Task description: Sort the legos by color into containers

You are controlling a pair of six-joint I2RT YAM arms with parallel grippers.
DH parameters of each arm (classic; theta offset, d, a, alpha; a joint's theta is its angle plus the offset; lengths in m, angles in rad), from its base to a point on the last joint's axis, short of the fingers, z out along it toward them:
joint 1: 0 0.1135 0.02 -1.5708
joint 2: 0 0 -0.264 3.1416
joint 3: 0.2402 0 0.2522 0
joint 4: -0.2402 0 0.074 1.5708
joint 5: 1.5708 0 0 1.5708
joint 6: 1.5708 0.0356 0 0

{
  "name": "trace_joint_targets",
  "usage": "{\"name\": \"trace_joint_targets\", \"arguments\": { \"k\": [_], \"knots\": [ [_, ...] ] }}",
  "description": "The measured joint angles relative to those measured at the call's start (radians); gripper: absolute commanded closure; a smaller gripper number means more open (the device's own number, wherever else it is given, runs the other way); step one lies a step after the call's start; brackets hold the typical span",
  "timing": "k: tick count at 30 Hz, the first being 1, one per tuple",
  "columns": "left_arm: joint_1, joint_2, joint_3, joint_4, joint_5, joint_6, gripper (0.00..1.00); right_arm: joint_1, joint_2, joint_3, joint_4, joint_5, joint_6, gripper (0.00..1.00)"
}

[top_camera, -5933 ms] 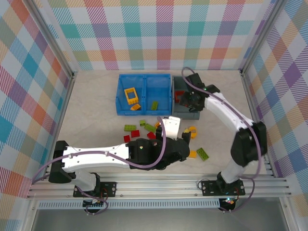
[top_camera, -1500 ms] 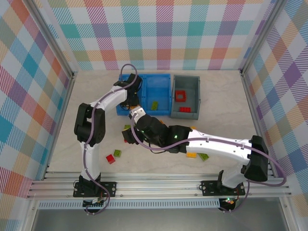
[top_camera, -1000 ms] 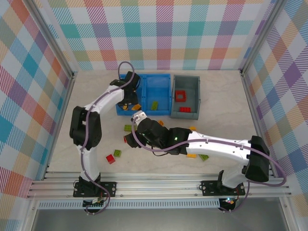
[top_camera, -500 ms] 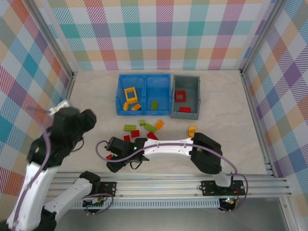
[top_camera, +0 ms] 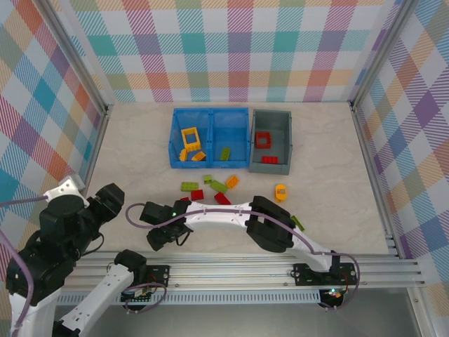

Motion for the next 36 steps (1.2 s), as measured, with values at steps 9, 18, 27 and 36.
{"name": "trace_joint_targets", "arguments": {
  "k": [9,18,27,36],
  "knots": [
    [0.000,-0.021,0.012,-0.021,0.026,0.000,0.43,-0.002,0.110,0.176,-0.103,0.048,-0.010,0.44],
    [0.000,-0.021,0.010,-0.020,0.060,0.001,0.43,-0.002,0.102,0.156,-0.097,0.082,-0.009,0.65],
    [0.000,0.045,-0.028,0.079,0.276,0.010,0.43,-0.035,-0.365,-0.259,-0.050,0.170,0.004,0.65],
    [-0.247,0.362,-0.114,0.351,0.364,-0.051,0.43,-0.550,-0.900,-0.588,-0.072,0.238,0.014,0.64]
  ]
}}
